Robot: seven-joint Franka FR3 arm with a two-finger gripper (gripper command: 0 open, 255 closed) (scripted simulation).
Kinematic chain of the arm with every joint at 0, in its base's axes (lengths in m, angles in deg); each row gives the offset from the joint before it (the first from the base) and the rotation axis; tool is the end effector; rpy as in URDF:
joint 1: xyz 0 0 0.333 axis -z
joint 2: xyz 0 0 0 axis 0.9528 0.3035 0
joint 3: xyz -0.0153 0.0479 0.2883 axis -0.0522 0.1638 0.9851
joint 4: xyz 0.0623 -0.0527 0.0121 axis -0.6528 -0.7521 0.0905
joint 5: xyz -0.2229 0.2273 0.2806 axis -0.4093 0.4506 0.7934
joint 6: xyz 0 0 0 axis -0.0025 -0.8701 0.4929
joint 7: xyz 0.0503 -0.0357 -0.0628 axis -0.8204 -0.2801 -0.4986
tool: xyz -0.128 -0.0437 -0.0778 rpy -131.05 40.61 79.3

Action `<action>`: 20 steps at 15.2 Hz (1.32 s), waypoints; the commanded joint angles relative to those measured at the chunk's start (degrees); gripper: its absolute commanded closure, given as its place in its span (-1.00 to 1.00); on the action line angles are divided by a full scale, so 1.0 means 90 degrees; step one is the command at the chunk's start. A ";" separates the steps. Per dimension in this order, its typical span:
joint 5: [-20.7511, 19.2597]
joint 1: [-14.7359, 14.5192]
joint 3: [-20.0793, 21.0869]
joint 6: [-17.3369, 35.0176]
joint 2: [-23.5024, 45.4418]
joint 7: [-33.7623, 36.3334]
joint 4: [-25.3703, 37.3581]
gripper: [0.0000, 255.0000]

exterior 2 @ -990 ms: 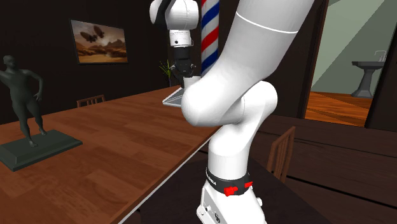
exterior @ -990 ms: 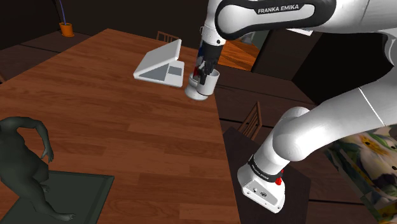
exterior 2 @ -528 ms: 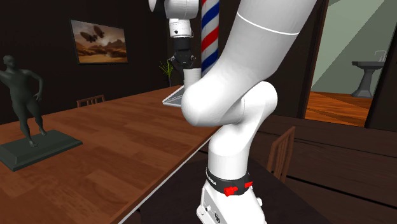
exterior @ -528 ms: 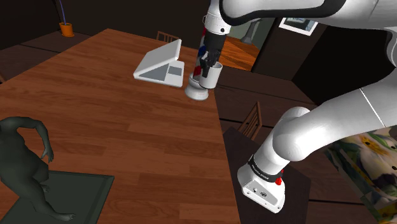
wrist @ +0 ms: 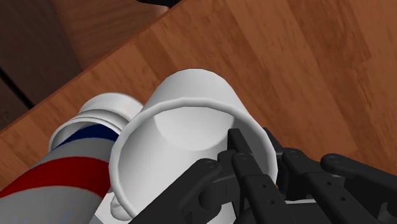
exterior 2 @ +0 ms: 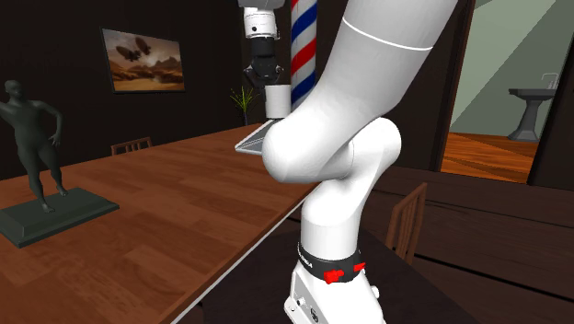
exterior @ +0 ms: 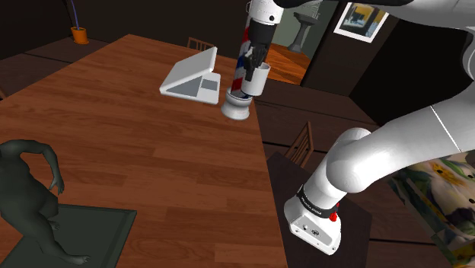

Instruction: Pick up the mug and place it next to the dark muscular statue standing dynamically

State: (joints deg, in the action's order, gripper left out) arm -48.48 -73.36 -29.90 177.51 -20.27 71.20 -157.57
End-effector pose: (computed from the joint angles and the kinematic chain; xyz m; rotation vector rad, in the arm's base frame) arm 0.4349 0.0152 0.4899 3.0672 0.2103 -0.0137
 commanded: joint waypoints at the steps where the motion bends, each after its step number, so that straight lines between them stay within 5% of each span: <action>1: 0.0002 -0.0001 0.0005 -0.0170 0.0035 -0.0004 0.0204 1.00; 20: -0.0005 0.0017 0.0017 -0.1753 0.0445 -0.0087 0.2199 1.00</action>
State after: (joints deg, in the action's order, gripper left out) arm -48.54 -73.20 -29.80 162.64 -16.49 70.41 -138.90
